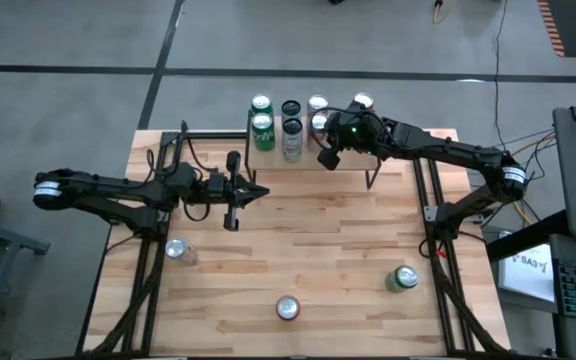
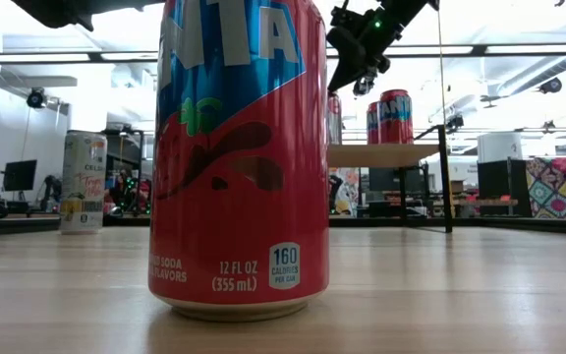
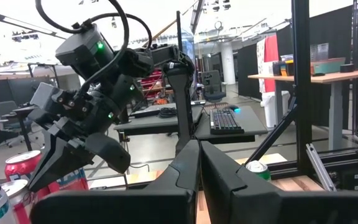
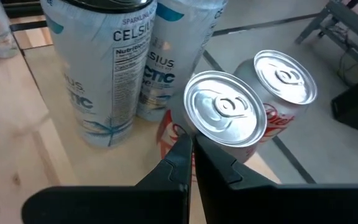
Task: Place canned beverage on shelf
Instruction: Put the bottom white red soda can on the shelf aligned with the other white red soda can, then put the white yellow soda can on the shelf
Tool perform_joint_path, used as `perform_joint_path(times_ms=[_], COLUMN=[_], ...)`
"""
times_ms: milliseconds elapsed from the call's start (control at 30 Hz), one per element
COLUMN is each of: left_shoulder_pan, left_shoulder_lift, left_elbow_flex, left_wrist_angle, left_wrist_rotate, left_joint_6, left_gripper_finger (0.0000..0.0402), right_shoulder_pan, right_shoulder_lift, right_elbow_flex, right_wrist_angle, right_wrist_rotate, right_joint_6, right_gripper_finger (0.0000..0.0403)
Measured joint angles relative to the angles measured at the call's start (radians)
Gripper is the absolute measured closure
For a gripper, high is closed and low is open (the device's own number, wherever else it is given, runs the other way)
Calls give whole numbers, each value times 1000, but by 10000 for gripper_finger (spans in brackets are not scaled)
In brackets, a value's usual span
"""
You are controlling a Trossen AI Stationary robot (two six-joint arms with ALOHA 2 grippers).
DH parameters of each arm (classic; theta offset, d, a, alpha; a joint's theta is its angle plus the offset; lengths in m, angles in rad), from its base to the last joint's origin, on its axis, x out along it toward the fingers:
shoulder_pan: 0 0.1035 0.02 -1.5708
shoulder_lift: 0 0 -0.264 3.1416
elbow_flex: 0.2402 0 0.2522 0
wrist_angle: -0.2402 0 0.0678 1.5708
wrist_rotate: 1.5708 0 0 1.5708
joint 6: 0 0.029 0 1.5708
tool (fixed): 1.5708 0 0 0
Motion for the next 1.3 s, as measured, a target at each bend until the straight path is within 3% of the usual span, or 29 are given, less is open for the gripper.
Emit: perform_joint_path(times_ms=[867, 1300], left_shoulder_pan=[0, 0], left_shoulder_lift=[0, 0], left_elbow_flex=[0, 0], left_wrist_angle=[-2, -2], left_wrist_rotate=[0, 2], left_joint_6=[0, -68], left_gripper_finger=[402, 402], right_shoulder_pan=[0, 102], right_shoulder_lift=[-9, -101], right_elbow_flex=[-1, 28], right_wrist_angle=[-5, -89], right_wrist_rotate=[26, 25], right_joint_6=[-32, 4], right_gripper_finger=[394, 394])
